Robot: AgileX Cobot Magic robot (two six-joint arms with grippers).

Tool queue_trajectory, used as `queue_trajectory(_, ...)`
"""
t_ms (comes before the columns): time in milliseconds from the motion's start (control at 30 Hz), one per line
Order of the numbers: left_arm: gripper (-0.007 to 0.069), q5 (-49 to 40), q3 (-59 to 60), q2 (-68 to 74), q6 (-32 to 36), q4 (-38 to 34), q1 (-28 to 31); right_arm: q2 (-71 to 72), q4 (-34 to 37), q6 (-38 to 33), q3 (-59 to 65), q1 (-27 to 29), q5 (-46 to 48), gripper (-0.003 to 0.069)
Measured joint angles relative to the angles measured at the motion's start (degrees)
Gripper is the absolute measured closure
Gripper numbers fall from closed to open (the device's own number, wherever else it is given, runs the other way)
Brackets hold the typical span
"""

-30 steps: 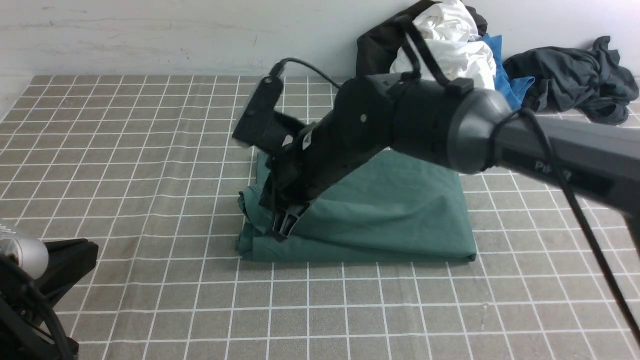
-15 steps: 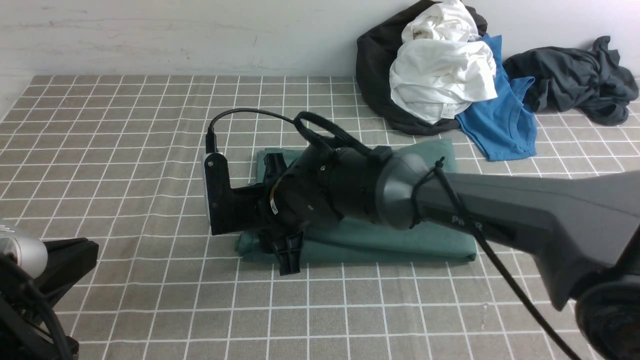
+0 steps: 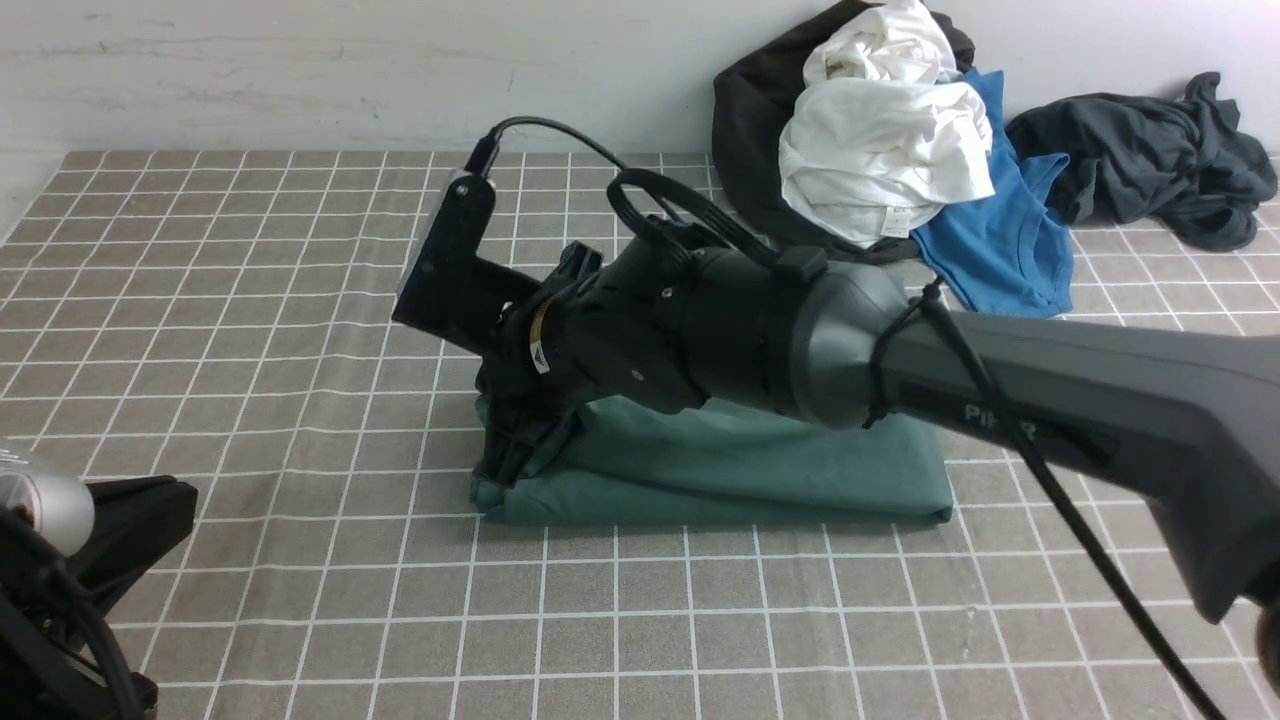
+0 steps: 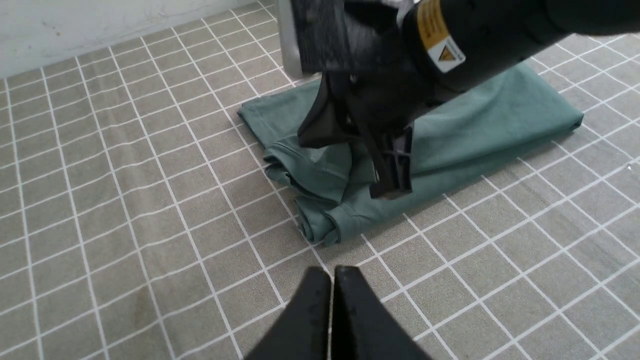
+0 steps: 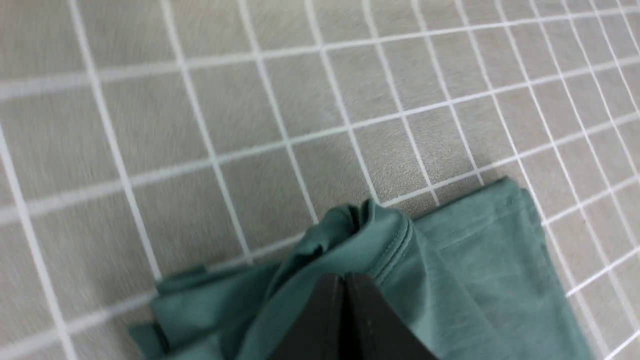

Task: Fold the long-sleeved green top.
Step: Use the right arm to drag the right edge of the fabric to the left and folds it over the left edge

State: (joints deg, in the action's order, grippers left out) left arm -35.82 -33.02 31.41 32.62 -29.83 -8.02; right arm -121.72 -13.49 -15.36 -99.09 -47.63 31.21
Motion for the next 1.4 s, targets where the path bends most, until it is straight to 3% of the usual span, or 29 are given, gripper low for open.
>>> queue_trajectory(133,0.0632,0.0,0.0,0.0,0.0,0.0,0.0,0.0,-0.9,3.7,0.0,0.0,0.9,0.0673)
queue_trajectory(300,0.0632,0.0,0.0,0.0,0.0,0.0,0.0,-0.4,-4.7,-0.5,0.0,0.0,4.5,0.0634)
queue_trajectory(433,0.0632,0.1,0.0,0.0,0.0,0.0,0.0,-2.4,-0.6,-2.2,0.0,0.0,6.4,0.0482)
queue_trajectory(567,0.0632,0.1,0.0,0.0,0.0,0.0,0.0,-4.0,2.6,-2.5,0.0,-0.1,5.7,0.0373)
queue_trajectory(700,0.0632,0.1,0.0,0.0,0.0,0.0,0.0,-6.5,1.6,-2.6,0.0,-0.1,3.5,0.0331)
queue_trajectory(767,0.0632,0.1,0.0,0.0,0.0,0.0,0.0,-7.4,0.1,-2.5,0.0,-0.1,2.6,0.0343)
queue_trajectory(867,0.0632,0.1,0.0,0.0,0.0,0.0,0.0,-7.7,-2.7,-0.2,-0.1,-0.1,2.0,0.0421)
queue_trajectory(1033,0.0632,0.1,0.0,0.0,0.0,0.0,0.0,-6.6,-5.6,7.6,-0.1,-0.1,3.3,0.0634)
queue_trajectory(1400,0.0632,0.1,0.0,0.0,0.0,0.0,0.0,-0.3,-3.0,24.4,0.0,-0.1,4.3,0.0662)
